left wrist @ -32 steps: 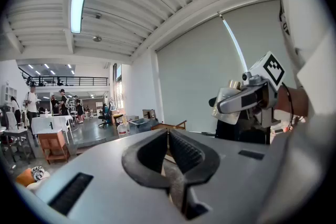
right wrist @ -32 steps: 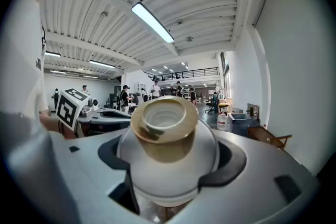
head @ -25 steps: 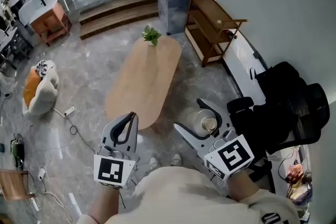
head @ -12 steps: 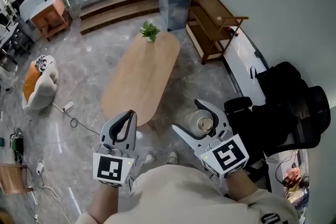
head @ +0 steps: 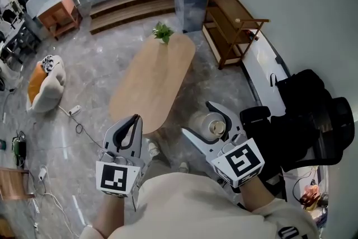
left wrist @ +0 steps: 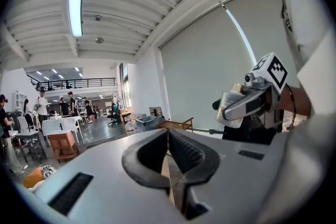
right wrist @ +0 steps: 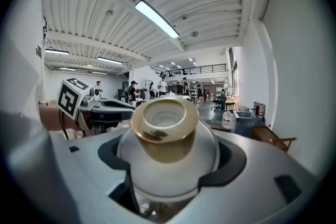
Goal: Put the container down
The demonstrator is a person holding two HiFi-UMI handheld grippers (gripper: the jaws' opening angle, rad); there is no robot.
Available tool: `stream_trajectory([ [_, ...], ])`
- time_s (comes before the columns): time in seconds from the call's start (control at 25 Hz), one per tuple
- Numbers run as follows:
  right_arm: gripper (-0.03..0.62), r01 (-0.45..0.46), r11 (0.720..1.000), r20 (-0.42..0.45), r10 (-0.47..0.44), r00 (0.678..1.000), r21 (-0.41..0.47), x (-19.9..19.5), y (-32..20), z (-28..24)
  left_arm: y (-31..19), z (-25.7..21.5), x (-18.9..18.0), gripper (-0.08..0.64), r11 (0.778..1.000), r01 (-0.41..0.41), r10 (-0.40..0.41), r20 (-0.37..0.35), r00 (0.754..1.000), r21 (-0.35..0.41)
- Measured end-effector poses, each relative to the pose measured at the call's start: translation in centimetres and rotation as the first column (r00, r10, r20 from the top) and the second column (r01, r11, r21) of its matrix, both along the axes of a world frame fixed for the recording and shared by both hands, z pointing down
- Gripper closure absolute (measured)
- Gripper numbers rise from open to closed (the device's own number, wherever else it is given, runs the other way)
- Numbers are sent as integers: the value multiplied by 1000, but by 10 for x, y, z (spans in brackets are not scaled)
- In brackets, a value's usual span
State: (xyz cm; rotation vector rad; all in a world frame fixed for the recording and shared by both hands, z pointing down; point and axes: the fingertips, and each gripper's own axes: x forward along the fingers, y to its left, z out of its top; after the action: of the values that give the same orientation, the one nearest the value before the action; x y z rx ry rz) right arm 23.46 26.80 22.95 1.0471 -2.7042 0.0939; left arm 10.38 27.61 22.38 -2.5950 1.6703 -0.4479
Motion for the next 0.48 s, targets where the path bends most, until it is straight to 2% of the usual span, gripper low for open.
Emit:
stream_trajectory([
  [0.32,258,19,1000,-30,-19,999,-3,-16,-21,8,-16,15,-17,548,1000,12,-12,10,1000,-23],
  [0.48,258,25,1000,-40,-25,999,-9,-28,-37,14,-34,15,-26,548,1000,3,-3,0,1000,-1],
])
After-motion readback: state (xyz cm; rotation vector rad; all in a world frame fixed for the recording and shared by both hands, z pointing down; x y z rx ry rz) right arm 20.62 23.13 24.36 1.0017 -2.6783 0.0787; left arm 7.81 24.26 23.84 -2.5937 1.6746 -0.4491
